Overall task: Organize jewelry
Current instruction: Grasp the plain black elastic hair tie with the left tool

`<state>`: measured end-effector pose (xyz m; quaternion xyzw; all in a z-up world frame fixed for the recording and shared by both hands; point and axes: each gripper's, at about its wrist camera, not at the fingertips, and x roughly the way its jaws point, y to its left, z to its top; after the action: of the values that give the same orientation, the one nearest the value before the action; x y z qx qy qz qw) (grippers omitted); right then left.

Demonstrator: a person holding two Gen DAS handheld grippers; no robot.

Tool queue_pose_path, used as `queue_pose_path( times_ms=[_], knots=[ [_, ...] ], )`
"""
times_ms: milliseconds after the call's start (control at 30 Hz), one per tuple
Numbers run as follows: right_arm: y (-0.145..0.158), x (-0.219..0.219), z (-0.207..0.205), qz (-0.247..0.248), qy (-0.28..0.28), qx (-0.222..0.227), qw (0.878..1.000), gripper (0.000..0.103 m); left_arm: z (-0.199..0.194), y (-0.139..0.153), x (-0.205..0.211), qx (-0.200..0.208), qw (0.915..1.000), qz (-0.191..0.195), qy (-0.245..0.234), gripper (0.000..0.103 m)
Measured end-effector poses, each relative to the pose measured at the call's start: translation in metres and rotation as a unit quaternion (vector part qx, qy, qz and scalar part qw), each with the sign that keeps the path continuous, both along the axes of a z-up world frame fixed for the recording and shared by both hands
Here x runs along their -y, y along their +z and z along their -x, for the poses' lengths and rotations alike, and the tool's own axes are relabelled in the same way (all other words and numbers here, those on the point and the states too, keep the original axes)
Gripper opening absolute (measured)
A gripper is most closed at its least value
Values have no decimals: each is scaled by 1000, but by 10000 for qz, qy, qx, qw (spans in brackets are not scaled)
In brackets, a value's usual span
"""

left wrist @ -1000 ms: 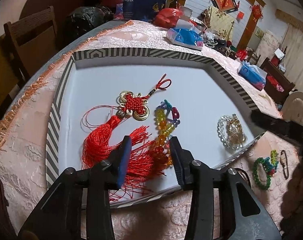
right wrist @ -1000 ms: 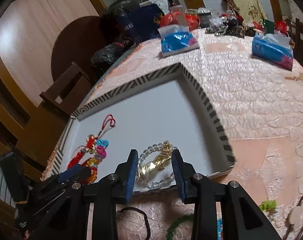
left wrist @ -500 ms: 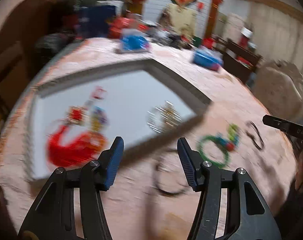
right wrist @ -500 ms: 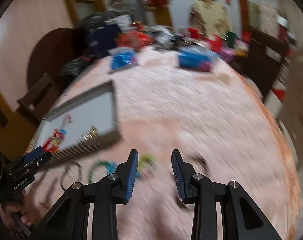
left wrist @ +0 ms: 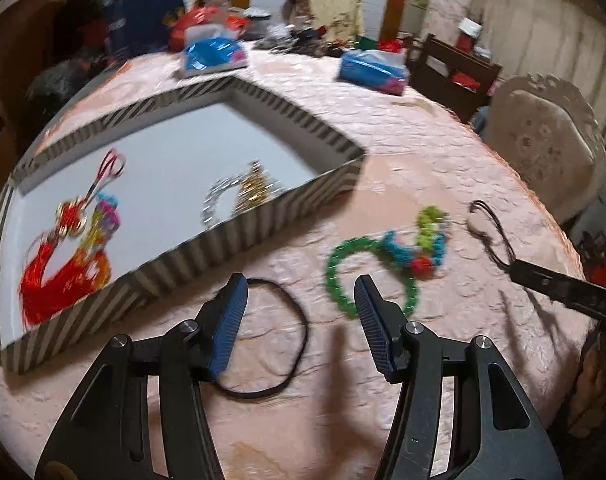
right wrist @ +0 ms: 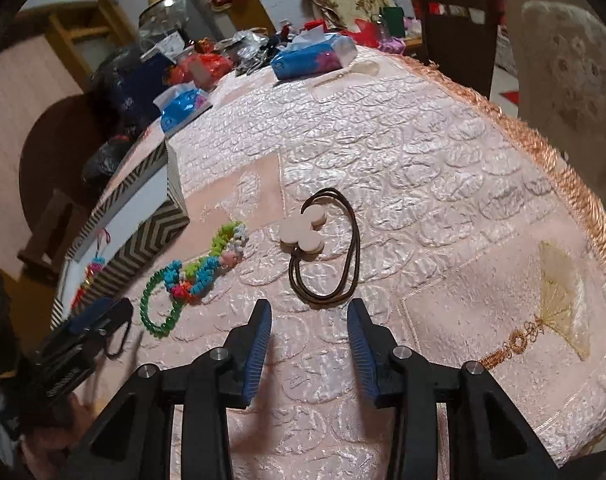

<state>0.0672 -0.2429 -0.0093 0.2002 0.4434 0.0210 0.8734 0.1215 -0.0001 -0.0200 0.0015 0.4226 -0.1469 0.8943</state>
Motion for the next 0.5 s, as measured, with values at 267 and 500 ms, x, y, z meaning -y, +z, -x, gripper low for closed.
queue_pose_path(
  times_ms=[267, 500],
  knots=[
    [0, -3, 2, -15, -1, 53, 10000, 43, 7, -10, -32, -105, 9996, -1, 280, 55],
    [-2, -4, -1, -28, 2, 55, 10000, 43, 6, -11, -21, -53, 9997, -228, 90, 46]
  ],
)
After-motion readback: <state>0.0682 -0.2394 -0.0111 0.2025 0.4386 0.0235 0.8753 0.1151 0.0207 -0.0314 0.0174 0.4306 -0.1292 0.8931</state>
